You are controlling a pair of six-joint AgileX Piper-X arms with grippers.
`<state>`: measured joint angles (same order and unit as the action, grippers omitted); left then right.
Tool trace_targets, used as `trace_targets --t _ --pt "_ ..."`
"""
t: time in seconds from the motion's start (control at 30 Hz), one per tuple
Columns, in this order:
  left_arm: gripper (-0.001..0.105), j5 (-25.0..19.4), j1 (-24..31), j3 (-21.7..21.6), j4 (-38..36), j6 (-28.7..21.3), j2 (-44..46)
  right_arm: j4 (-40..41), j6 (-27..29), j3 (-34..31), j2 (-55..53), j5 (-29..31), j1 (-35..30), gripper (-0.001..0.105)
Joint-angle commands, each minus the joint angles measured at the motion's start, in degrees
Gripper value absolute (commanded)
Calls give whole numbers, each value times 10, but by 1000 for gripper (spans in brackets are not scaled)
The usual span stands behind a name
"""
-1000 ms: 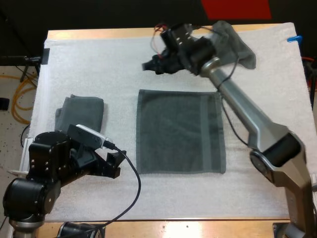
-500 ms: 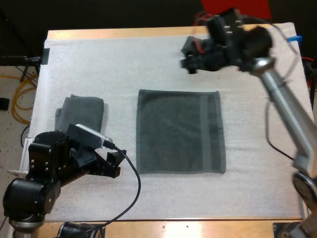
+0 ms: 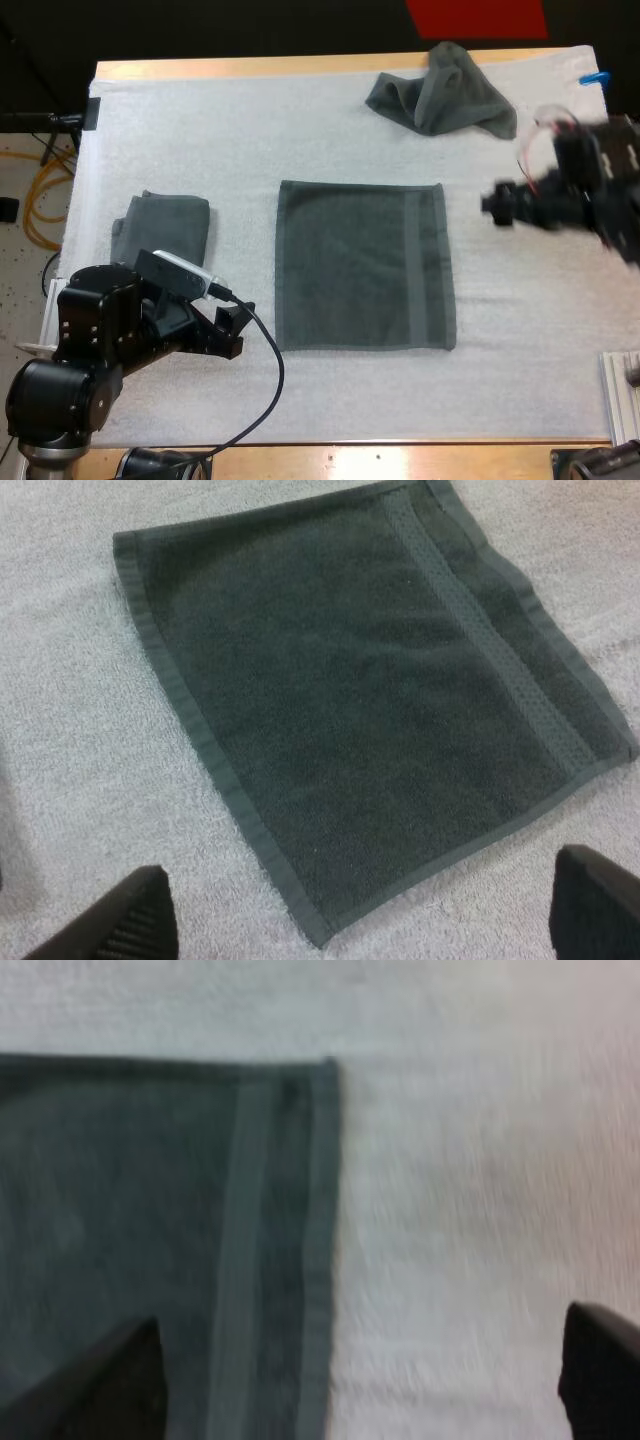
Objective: Pick towel from pile fold and stack
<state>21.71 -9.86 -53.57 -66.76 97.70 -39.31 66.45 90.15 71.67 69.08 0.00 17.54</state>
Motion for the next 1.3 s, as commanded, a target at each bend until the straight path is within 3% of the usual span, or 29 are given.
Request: trace_targets --t 0.0,0.2,0.4,0.67,1.17,1.27 --pt "73 -5 1 -4 6 2 4 -10 -9 -30 -20 0 -4 76" --pt "73 -5 1 -4 6 10 4 -35 -92 -202 -144 -16 -5 76" --pt "73 -5 1 -4 6 10 4 -113 -193 -343 -187 -124 -5 76" --pt "73 -5 1 -4 6 10 4 -390 -352 -506 -137 -281 -5 76" --pt "73 -5 1 -4 6 10 4 -574 -377 -524 74 -419 -5 76" --pt "73 -5 1 -4 6 10 4 -582 -377 -525 86 -414 -5 65"
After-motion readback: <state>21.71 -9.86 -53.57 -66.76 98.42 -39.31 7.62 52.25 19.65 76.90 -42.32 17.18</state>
